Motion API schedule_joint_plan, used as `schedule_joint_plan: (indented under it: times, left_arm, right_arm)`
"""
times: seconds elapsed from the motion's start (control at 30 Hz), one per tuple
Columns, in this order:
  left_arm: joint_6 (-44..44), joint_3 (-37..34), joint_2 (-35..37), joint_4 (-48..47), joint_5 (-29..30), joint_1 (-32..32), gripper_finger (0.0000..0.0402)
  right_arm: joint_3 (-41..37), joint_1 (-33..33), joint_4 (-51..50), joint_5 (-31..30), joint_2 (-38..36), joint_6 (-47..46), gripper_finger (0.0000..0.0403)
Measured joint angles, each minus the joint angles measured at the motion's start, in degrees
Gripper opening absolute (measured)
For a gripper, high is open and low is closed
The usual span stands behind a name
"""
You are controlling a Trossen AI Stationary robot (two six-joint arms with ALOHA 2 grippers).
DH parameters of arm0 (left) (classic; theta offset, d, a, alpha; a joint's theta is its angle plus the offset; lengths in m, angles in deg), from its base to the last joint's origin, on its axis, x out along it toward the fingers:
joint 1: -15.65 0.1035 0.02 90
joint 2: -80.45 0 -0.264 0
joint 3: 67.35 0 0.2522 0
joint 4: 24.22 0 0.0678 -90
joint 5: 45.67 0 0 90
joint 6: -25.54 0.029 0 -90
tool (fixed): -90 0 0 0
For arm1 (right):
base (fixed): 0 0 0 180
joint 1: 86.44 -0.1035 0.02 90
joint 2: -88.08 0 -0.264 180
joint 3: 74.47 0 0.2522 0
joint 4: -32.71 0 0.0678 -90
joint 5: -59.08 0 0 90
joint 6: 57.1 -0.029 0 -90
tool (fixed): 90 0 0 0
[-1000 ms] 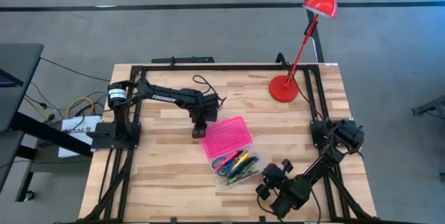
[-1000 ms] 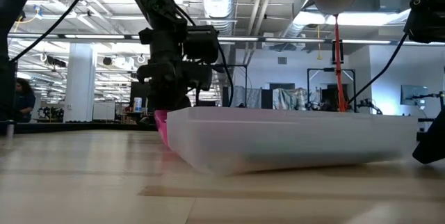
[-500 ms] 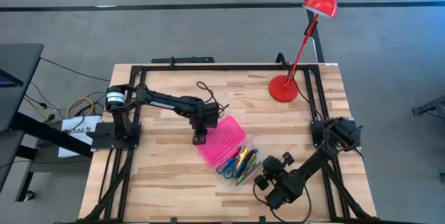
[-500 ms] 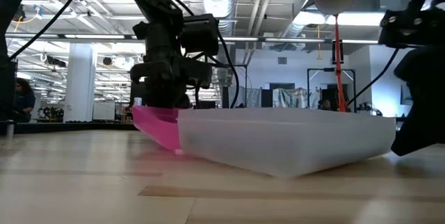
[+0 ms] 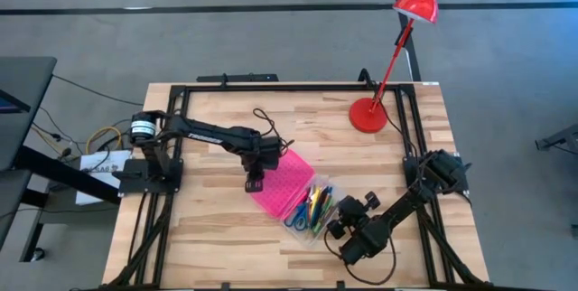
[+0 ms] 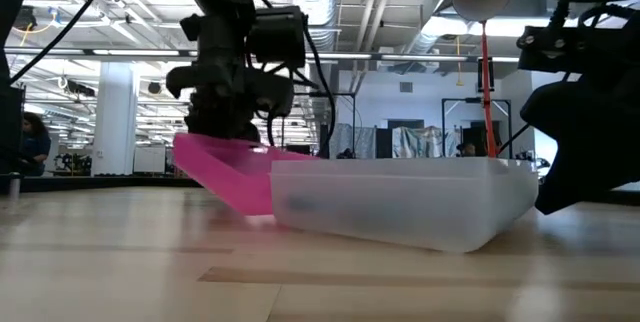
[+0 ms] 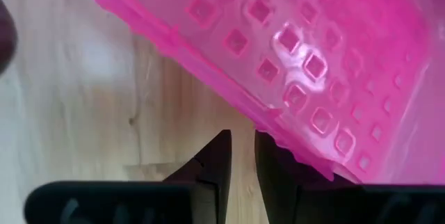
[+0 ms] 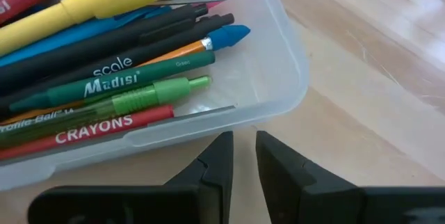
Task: Pick & place school supplies into a supply box
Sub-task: Close the pink supply box
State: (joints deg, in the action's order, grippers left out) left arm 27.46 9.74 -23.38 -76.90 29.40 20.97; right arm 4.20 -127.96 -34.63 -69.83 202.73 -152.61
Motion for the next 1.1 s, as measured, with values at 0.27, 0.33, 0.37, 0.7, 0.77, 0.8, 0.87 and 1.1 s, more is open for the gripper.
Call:
schedule_joint_plan:
  times: [0.27, 0.33, 0.37, 0.7, 0.77, 0.8, 0.87, 1.1]
  left_arm:
    - [-1.3, 0.1, 3.3, 0.5, 2.7, -1.5, 0.0059]
    - [-1.8, 0.1, 4.5, 0.2, 3.3, -1.7, 0.0059]
    - [-1.9, 0.2, 4.9, 0.5, 3.4, -2.0, 0.0059]
    - [-4.3, 0.2, 9.7, 4.1, 6.2, -5.3, 0.0059]
    - [-4.9, 0.2, 10.1, 5.5, 6.4, -6.3, 0.0059]
    - [-5.3, 0.2, 10.2, 6.5, 6.6, -6.8, 0.0059]
    - [-5.9, 0.2, 10.2, 8.1, 7.2, -7.8, 0.0059]
    - [-7.6, 0.2, 10.2, 10.1, 9.4, -11.3, 0.0059]
  right_arm:
    - [0.0, 0.4, -0.2, 0.2, 0.0, 0.1, 0.0059]
    - [0.0, 0.4, 0.0, 0.0, 0.0, 0.1, 0.0059]
    - [0.0, 0.4, 0.0, 0.1, 0.0, 0.1, 0.0059]
    - [0.0, 0.9, 0.9, -0.3, 0.0, 0.0, 0.0059]
    - [0.1, 1.3, 1.7, -0.9, 0.0, 0.1, 0.0059]
    - [0.1, 1.3, 2.0, -0.9, 0.0, 0.2, 0.0059]
    - [0.1, 1.7, 2.8, -0.8, 0.0, 1.7, 0.0059]
    - [0.1, 3.2, 7.1, -0.4, 0.0, 6.8, 0.0059]
